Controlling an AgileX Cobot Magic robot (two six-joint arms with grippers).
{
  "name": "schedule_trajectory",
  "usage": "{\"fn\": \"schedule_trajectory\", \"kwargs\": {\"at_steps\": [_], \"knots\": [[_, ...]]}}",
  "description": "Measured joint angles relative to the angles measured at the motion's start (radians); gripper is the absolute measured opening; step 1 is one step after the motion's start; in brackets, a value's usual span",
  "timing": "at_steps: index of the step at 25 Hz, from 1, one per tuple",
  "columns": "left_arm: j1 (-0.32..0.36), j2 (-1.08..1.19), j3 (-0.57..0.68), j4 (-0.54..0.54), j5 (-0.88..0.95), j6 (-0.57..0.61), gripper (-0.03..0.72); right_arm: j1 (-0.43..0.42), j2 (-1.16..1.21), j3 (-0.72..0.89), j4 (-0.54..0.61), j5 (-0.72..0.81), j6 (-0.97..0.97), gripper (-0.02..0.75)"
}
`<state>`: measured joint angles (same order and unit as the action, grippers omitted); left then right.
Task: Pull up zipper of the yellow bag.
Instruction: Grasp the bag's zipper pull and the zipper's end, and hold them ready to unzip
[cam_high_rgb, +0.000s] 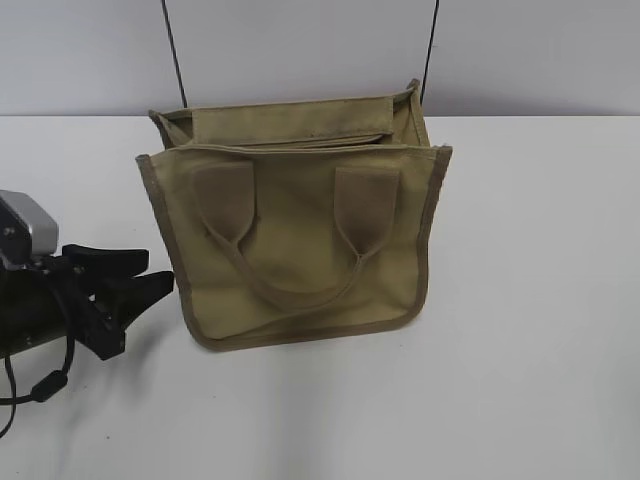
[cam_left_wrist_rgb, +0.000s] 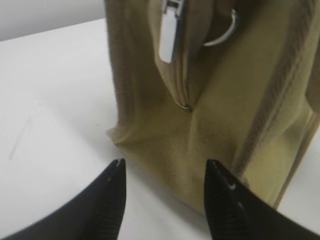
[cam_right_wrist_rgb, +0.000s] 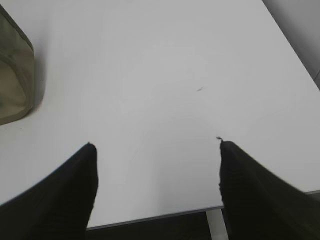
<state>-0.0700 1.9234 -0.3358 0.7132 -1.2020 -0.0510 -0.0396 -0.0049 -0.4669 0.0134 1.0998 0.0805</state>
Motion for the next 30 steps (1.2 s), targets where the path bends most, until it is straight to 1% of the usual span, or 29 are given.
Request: {"fn": "schedule_trajectory", "kwargs": {"at_steps": [3,6,11,15,20,23,26,30], "knots": [[0.000,0.045,-0.046,0.049,-0.001,0.000,0.344,0.000,0.000,0.000,0.000,0.000,0.000,0.554],[0.000,0.057,-0.091,0.079,-0.002,0.000,0.326,0.000,0.000,0.000,0.000,0.000,0.000,0.554],[0.000,0.058,-0.152,0.102,-0.002,-0.008,0.321,0.000,0.000,0.000,0.000,0.000,0.000,0.554],[-0.005,0.058,-0.188,0.131,-0.003,-0.058,0.320,0.000,0.000,0.000,0.000,0.000,0.000,0.554],[-0.059,0.059,-0.232,0.112,-0.002,-0.076,0.320,0.000,0.000,0.000,0.000,0.000,0.000,0.554],[-0.086,0.059,-0.257,0.049,-0.003,-0.078,0.320,0.000,0.000,0.000,0.000,0.000,0.000,0.554],[-0.090,0.060,-0.263,0.024,-0.003,-0.079,0.320,0.000,0.000,0.000,0.000,0.000,0.000,0.554],[-0.090,0.102,-0.267,0.018,-0.011,-0.079,0.319,0.000,0.000,0.000,0.000,0.000,0.000,0.554]]}}
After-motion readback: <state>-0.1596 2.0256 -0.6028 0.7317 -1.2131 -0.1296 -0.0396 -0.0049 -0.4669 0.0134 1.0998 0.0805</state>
